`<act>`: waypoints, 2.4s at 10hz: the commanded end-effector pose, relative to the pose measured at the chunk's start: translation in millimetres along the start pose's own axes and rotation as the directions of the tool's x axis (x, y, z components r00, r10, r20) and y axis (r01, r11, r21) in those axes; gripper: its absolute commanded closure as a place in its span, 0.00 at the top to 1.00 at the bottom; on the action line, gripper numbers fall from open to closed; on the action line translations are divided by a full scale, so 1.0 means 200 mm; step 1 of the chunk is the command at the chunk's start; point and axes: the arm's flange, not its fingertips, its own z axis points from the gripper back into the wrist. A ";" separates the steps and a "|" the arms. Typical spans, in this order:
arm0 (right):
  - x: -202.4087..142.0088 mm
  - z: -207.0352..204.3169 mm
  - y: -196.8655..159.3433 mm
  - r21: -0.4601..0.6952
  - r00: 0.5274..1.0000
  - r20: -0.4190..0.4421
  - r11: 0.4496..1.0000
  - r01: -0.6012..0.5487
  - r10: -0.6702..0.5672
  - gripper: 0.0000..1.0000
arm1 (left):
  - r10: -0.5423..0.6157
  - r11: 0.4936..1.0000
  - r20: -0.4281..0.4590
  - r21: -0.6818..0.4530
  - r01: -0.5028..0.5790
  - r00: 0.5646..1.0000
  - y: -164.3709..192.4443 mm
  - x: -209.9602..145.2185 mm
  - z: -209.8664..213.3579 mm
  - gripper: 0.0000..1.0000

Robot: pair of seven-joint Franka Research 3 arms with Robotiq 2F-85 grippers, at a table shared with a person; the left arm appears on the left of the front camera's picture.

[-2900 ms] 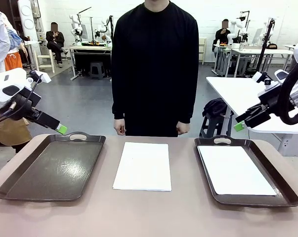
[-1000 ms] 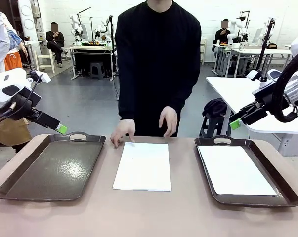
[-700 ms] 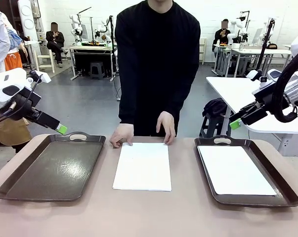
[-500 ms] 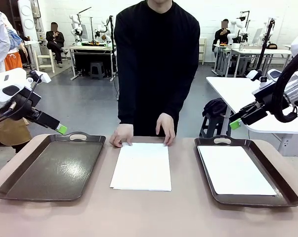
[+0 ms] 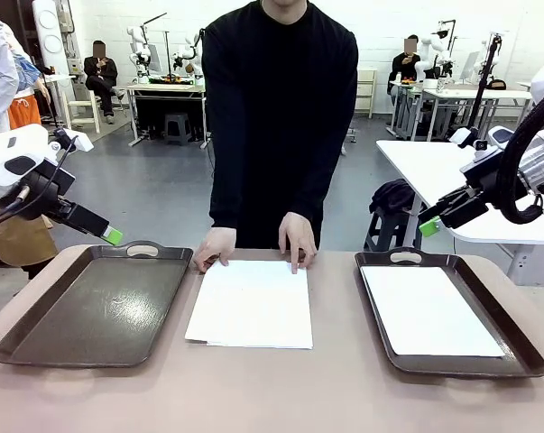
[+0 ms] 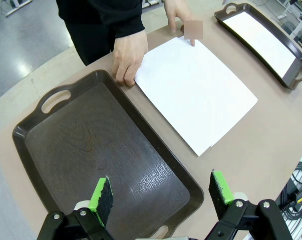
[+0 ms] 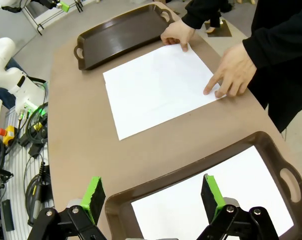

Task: Sort the A4 documents.
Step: Receive the A4 Paper.

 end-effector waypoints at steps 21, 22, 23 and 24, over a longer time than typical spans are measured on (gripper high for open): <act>0.00 -0.01 0.00 0.002 1.000 -0.001 1.000 -0.012 0.012 1.00 | 0.002 1.000 0.004 -0.007 -0.002 1.000 0.01 0.00 0.00 1.00; 0.00 -0.01 0.00 0.002 1.000 -0.001 1.000 -0.012 0.012 1.00 | 0.002 1.000 0.004 -0.007 -0.002 1.000 0.01 0.00 0.00 1.00; 0.00 -0.01 0.00 0.002 1.000 -0.001 1.000 -0.012 0.012 1.00 | 0.002 1.000 0.004 -0.007 -0.002 1.000 0.01 0.00 0.00 1.00; 0.00 -0.01 0.00 0.002 1.000 -0.001 1.000 -0.012 0.012 1.00 | 0.002 1.000 0.004 -0.007 -0.002 1.000 0.01 0.00 0.00 1.00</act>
